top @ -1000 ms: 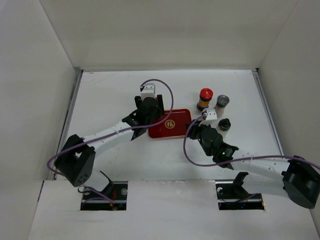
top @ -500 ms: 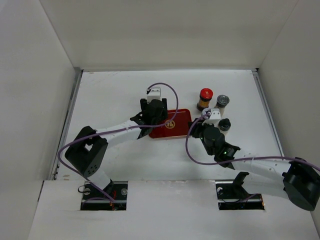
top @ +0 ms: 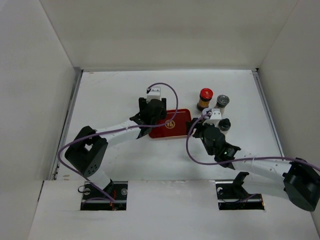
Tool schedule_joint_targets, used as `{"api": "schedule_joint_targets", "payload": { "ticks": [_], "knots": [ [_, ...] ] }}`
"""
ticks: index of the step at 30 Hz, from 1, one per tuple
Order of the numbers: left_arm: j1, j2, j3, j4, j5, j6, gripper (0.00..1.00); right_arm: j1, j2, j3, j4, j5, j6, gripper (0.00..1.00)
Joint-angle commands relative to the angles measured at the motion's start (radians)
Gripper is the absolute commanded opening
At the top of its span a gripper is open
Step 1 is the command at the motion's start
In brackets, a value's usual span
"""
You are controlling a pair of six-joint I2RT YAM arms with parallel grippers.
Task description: Organize the condiment bottles
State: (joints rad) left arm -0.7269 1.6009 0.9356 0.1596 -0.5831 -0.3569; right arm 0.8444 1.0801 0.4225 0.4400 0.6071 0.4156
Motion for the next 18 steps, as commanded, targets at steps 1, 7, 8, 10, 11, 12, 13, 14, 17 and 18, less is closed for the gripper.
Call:
{"api": "schedule_joint_targets", "payload": {
  "ticks": [1, 7, 8, 10, 11, 12, 13, 14, 17, 18],
  "knots": [
    [0.008, -0.052, 0.037, 0.127, -0.017, 0.053, 0.71, -0.005, -0.002, 0.004, 0.062, 0.025, 0.003, 0.75],
    [-0.012, -0.077, 0.031, 0.141, -0.004, 0.047, 0.94, -0.005, 0.014, 0.015, 0.048, 0.026, -0.001, 0.64],
    [-0.015, -0.091, 0.02, 0.156, -0.004, 0.045, 0.95, -0.005, 0.014, 0.016, 0.048, 0.029, -0.003, 0.57],
    [-0.018, -0.122, 0.0, 0.181, -0.001, 0.045, 0.98, -0.009, 0.027, 0.024, 0.043, 0.026, -0.005, 0.37],
    [-0.019, -0.145, -0.009, 0.185, 0.002, 0.045, 0.98, -0.009, 0.032, 0.03, 0.034, 0.026, -0.005, 0.31],
    [-0.022, -0.174, -0.024, 0.193, 0.005, 0.044, 0.99, -0.009, 0.035, 0.039, 0.02, 0.031, -0.005, 0.26],
    [-0.024, -0.206, -0.046, 0.21, 0.005, 0.042, 0.99, -0.008, 0.041, 0.051, 0.008, 0.033, -0.005, 0.24],
    [-0.027, -0.235, -0.073, 0.237, 0.003, 0.039, 0.99, -0.008, 0.046, 0.064, -0.006, 0.037, -0.005, 0.23],
    [-0.027, -0.321, -0.17, 0.328, 0.005, 0.029, 0.95, -0.008, 0.058, 0.107, -0.035, 0.065, -0.004, 0.23],
    [-0.027, -0.347, -0.207, 0.357, 0.005, 0.023, 0.93, -0.008, 0.069, 0.133, -0.046, 0.074, -0.008, 0.23]
  ]
}}
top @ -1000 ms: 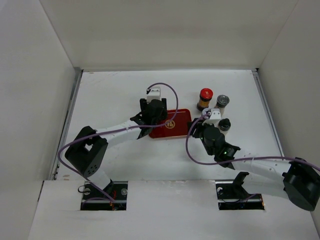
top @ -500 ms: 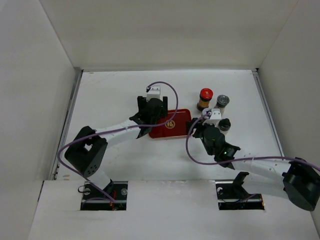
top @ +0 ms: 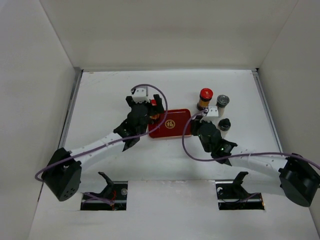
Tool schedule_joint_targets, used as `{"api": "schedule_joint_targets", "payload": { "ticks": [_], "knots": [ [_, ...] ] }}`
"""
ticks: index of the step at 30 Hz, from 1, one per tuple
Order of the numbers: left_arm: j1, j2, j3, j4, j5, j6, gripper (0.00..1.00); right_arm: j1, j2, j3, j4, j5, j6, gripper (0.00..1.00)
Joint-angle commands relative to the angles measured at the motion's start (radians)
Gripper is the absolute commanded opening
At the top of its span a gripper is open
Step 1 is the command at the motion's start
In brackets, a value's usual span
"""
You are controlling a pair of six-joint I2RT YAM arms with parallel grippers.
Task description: Organize the condiment bottles
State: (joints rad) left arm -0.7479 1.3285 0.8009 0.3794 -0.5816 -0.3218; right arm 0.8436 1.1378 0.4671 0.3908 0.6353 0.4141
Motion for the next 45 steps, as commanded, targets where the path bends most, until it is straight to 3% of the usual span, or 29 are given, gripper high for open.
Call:
{"api": "schedule_joint_targets", "payload": {
  "ticks": [1, 5, 9, 13, 17, 26, 45],
  "knots": [
    [-0.005, -0.096, -0.113, 0.171, 0.003, -0.02, 0.89, -0.011, 0.023, 0.119, -0.013, 0.052, -0.008, 0.24],
    [0.038, -0.133, -0.256, 0.285, 0.003, -0.066, 0.7, -0.068, 0.109, 0.272, -0.099, 0.053, -0.017, 0.34],
    [0.068, -0.13, -0.351, 0.358, 0.02, -0.129, 0.58, -0.174, 0.236, 0.427, -0.151, 0.044, -0.086, 0.61],
    [0.095, -0.126, -0.433, 0.467, 0.048, -0.135, 0.57, -0.269, 0.318, 0.55, -0.231, 0.037, -0.155, 0.88],
    [0.124, -0.135, -0.482, 0.51, 0.029, -0.152, 0.61, -0.364, 0.396, 0.657, -0.337, 0.012, -0.186, 0.98],
    [0.141, -0.173, -0.508, 0.52, 0.028, -0.174, 0.64, -0.493, 0.522, 0.827, -0.471, -0.17, -0.189, 1.0],
    [0.181, -0.155, -0.514, 0.521, 0.055, -0.207, 0.68, -0.489, 0.651, 0.855, -0.495, -0.232, -0.201, 0.97]
  ]
}}
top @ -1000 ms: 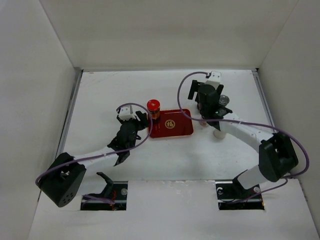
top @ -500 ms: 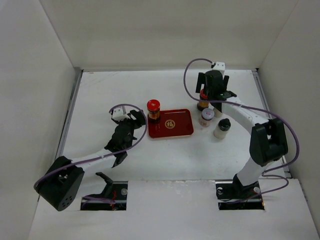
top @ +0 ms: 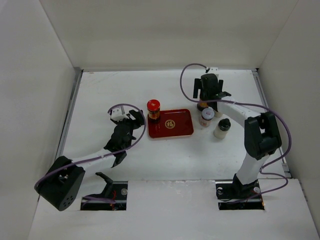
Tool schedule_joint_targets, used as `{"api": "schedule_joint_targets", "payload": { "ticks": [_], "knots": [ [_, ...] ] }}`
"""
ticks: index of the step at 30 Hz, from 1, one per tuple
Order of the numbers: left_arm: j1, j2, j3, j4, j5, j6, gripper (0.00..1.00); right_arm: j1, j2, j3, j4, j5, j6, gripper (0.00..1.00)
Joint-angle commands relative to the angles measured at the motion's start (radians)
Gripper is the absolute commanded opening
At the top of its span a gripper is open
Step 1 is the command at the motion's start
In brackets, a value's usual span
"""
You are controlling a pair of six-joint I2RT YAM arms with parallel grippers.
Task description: Organize the condiment bottles
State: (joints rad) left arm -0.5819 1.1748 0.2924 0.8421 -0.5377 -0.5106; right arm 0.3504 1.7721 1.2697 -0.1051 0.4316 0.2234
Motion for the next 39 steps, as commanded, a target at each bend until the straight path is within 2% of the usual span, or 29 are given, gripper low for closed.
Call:
{"api": "schedule_joint_targets", "payload": {
  "ticks": [1, 5, 8, 9, 11, 13, 15, 18, 23, 28, 39],
  "knots": [
    [0.021, -0.001, -0.009, 0.06, 0.016, -0.022, 0.68, 0.005, 0.023, 0.054, -0.001, -0.03, -0.012, 0.96],
    [0.027, -0.01, -0.013, 0.061, 0.012, -0.029, 0.69, 0.015, 0.042, 0.051, 0.007, -0.036, 0.001, 0.94],
    [0.04, 0.013, -0.009, 0.061, 0.021, -0.031, 0.72, 0.022, 0.047, 0.048, 0.011, -0.027, 0.001, 0.87],
    [0.037, 0.013, -0.009, 0.061, 0.021, -0.031, 0.73, 0.022, 0.047, 0.048, 0.013, -0.027, 0.002, 0.84],
    [0.035, 0.005, -0.009, 0.061, 0.022, -0.031, 0.77, 0.02, 0.041, 0.06, 0.01, -0.019, 0.004, 0.7],
    [0.041, 0.012, -0.01, 0.066, 0.016, -0.032, 0.79, 0.022, 0.012, 0.06, 0.016, -0.001, 0.005, 0.62],
    [0.041, 0.017, -0.01, 0.068, 0.021, -0.034, 0.81, 0.028, -0.032, 0.048, 0.073, 0.019, 0.001, 0.59],
    [0.041, -0.001, -0.018, 0.071, 0.015, -0.034, 0.86, 0.066, -0.123, 0.011, 0.168, 0.027, -0.005, 0.57],
    [0.044, 0.0, -0.016, 0.066, 0.019, -0.037, 0.91, 0.173, -0.189, -0.021, 0.196, 0.027, -0.021, 0.56],
    [0.047, 0.014, -0.018, 0.069, 0.001, -0.042, 0.96, 0.302, -0.171, -0.038, 0.234, 0.03, -0.009, 0.56],
    [0.052, -0.003, -0.027, 0.071, 0.002, -0.049, 0.99, 0.411, -0.045, 0.019, 0.297, 0.01, 0.011, 0.57]
  ]
}}
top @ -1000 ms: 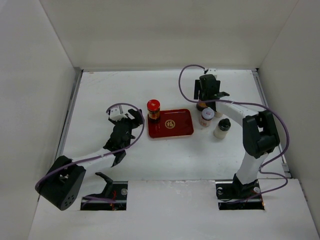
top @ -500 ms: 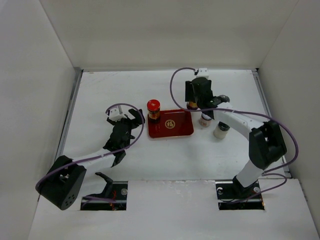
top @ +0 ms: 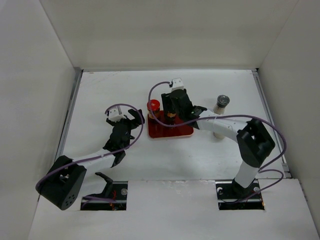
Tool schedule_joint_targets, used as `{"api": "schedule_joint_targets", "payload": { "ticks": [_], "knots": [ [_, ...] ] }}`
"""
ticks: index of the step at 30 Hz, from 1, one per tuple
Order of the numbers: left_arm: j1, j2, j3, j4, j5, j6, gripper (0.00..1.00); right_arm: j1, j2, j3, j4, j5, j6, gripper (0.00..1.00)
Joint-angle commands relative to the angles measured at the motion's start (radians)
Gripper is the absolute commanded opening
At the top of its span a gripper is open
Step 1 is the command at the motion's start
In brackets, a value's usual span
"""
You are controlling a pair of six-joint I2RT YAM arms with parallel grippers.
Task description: Organize the condiment bottles
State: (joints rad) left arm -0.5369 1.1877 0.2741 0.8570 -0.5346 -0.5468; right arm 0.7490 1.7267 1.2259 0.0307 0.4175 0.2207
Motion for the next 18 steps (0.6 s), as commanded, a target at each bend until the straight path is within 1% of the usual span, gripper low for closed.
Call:
{"api": "schedule_joint_targets", "payload": {
  "ticks": [1, 5, 9, 10, 11, 12, 13, 15, 18],
  "knots": [
    [0.007, -0.011, -0.007, 0.056, -0.001, -0.013, 0.99, 0.014, 0.004, 0.058, 0.166, 0.026, 0.017, 0.57],
    [0.008, -0.008, -0.007, 0.056, -0.001, -0.013, 0.99, 0.014, 0.039, 0.06, 0.172, 0.029, 0.016, 0.57],
    [0.007, 0.004, -0.003, 0.057, -0.001, -0.013, 0.99, 0.014, 0.04, 0.043, 0.199, 0.055, 0.011, 0.58],
    [0.008, 0.007, -0.003, 0.057, -0.001, -0.013, 0.99, 0.014, 0.04, 0.043, 0.199, 0.052, 0.008, 0.6],
    [0.008, 0.003, -0.004, 0.057, -0.001, -0.013, 0.99, 0.014, 0.04, 0.044, 0.196, 0.049, 0.005, 0.65],
    [0.007, -0.003, -0.006, 0.057, 0.001, -0.015, 0.99, 0.014, 0.04, 0.04, 0.199, 0.056, -0.001, 0.73],
    [0.004, -0.008, -0.006, 0.057, 0.004, -0.015, 0.99, 0.014, 0.036, 0.032, 0.205, 0.063, -0.004, 0.78],
    [0.005, 0.006, -0.001, 0.06, -0.002, -0.015, 0.99, 0.014, 0.022, 0.024, 0.199, 0.076, 0.008, 0.83],
    [0.01, 0.03, 0.005, 0.06, 0.007, -0.022, 0.98, 0.014, -0.015, 0.014, 0.19, 0.084, 0.017, 0.86]
  ]
}}
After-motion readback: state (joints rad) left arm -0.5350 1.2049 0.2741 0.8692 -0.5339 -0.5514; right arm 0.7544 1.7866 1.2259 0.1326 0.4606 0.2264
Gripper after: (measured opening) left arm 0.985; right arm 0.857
